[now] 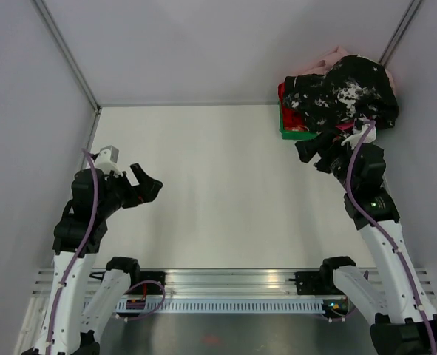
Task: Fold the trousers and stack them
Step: Grab the trousers from the pile
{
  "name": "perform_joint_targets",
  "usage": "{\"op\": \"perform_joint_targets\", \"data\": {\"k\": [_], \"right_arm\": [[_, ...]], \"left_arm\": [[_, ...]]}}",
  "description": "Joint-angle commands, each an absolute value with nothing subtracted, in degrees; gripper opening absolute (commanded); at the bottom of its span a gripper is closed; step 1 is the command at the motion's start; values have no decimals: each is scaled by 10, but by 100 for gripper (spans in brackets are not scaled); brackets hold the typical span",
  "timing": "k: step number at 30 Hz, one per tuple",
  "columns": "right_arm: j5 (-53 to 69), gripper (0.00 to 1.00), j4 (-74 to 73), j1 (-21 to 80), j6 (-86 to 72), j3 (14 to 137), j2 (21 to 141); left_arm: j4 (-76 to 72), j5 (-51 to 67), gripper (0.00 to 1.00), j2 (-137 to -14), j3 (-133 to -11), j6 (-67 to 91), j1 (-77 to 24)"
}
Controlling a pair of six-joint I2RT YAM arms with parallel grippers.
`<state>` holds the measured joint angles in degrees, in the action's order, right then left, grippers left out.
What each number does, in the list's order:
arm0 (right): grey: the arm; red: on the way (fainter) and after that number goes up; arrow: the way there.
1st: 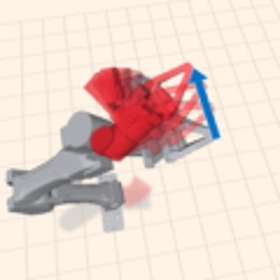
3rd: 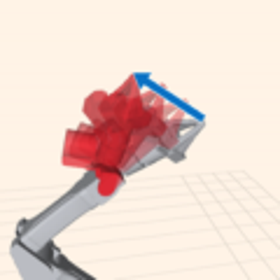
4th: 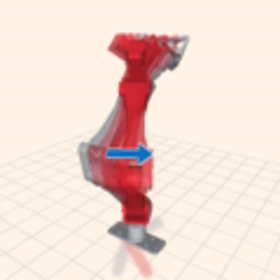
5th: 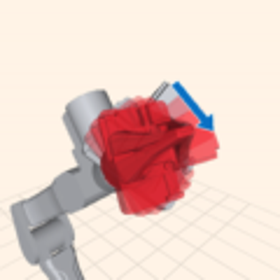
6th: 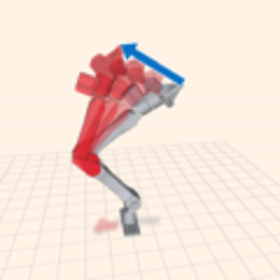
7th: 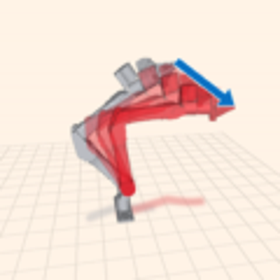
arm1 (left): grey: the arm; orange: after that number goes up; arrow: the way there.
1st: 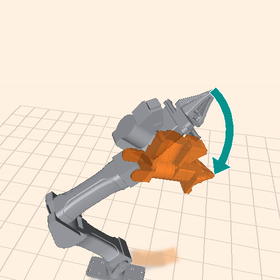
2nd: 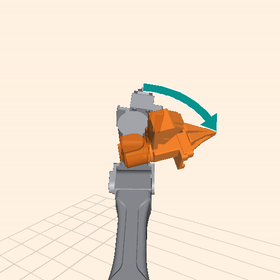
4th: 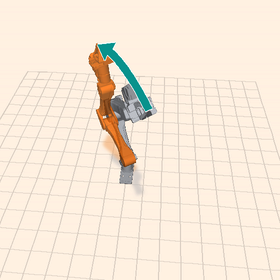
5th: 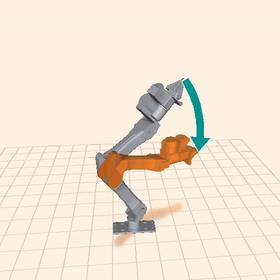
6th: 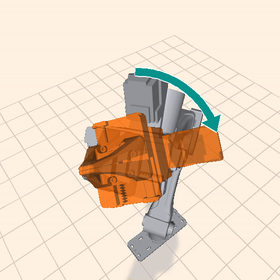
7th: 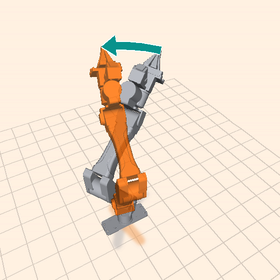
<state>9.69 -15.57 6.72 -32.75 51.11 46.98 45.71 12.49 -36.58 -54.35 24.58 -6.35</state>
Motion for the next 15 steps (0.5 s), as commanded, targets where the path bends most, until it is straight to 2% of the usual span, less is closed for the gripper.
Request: {"op": "perform_joint_targets", "data": {"k": [1,2,4,8,13,15], "right_arm": [[-90,98,-233,67,-318,627,514],[-197,98,-263,66,-329,661,538],[-249,98,-319,65,-332,746,633],[-210,98,-349,63,-316,894,813],[-221,98,-317,47,-348,1039,926],[-231,98,-299,29,-387,1053,954]], "left_arm": [[428,126,100,-380,-569,217,-62],[423,124,100,-380,-566,218,-62],[404,126,100,-374,-557,225,-62],[369,149,100,-351,-529,231,-62],[373,135,100,-322,-515,219,-62],[378,130,100,-309,-511,208,-62]]}}
